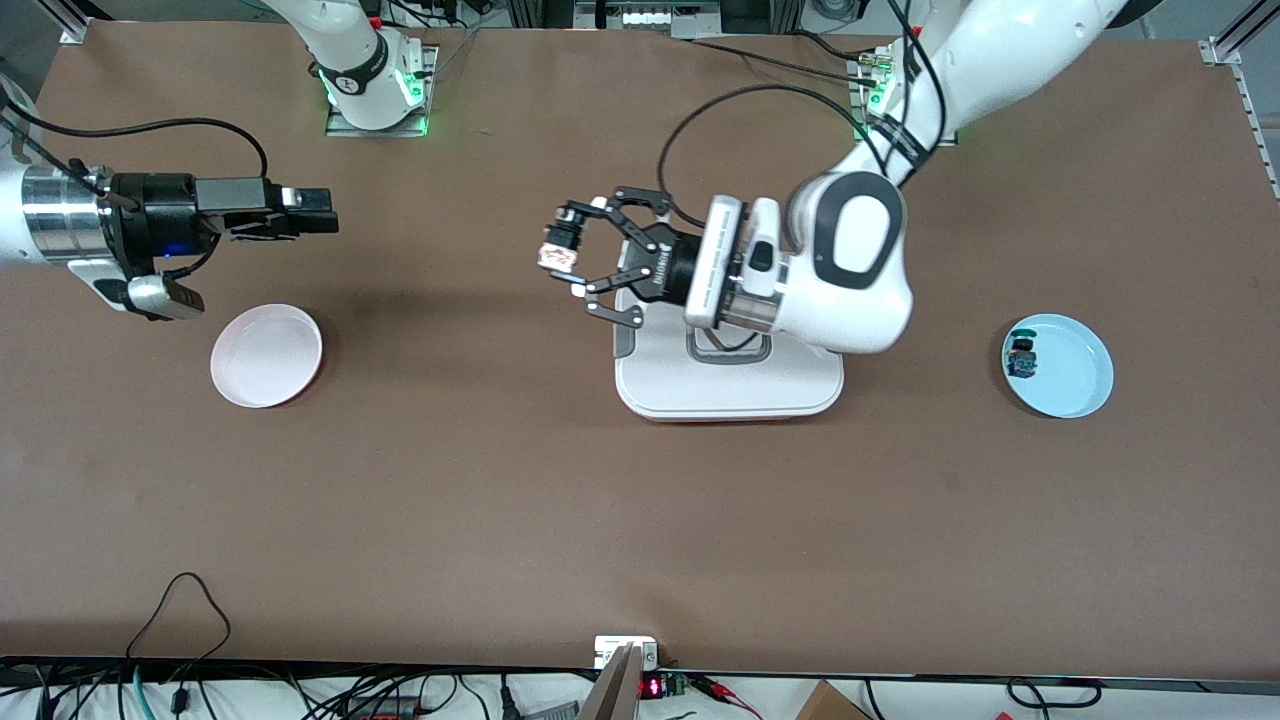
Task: Transfer orange switch to right arm and place
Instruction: 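Carry the orange switch over the box toward the right gripper, then close the right gripper on the orange switch held by the left gripper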
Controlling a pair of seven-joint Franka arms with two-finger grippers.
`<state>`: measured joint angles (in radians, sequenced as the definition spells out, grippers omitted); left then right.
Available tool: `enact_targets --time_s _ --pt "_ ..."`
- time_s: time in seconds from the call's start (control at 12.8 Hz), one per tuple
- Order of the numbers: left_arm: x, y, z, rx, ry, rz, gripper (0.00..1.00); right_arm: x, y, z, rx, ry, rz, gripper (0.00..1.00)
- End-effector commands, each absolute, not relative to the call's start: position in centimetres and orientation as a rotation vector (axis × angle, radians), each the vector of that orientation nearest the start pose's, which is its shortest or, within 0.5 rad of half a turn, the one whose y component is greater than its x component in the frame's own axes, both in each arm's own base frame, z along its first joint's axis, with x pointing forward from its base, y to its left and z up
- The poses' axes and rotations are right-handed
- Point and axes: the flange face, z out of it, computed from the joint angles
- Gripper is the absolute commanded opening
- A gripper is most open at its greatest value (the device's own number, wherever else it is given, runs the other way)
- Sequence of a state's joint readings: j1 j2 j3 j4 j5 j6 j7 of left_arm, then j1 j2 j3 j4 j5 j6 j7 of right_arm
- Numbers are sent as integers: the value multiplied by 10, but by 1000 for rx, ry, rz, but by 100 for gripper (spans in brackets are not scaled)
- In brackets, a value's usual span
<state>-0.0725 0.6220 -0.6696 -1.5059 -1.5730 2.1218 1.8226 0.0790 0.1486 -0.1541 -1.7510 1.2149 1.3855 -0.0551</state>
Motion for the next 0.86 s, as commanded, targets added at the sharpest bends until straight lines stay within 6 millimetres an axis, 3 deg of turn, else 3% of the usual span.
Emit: enact_targets --time_s 0.0,0.31,0.55,0.78 --pt "565 -479 452 1210 -955 938 1 577 77 511 -1748 134 421 100" --pt "543 -517 468 1275 -893 939 1 582 83 478 -1653 176 441 100" --pt "543 -523 470 1289 -883 950 1 581 90 458 -1571 217 469 100" --pt "544 -522 470 1294 -878 948 1 580 110 454 -1557 212 504 100"
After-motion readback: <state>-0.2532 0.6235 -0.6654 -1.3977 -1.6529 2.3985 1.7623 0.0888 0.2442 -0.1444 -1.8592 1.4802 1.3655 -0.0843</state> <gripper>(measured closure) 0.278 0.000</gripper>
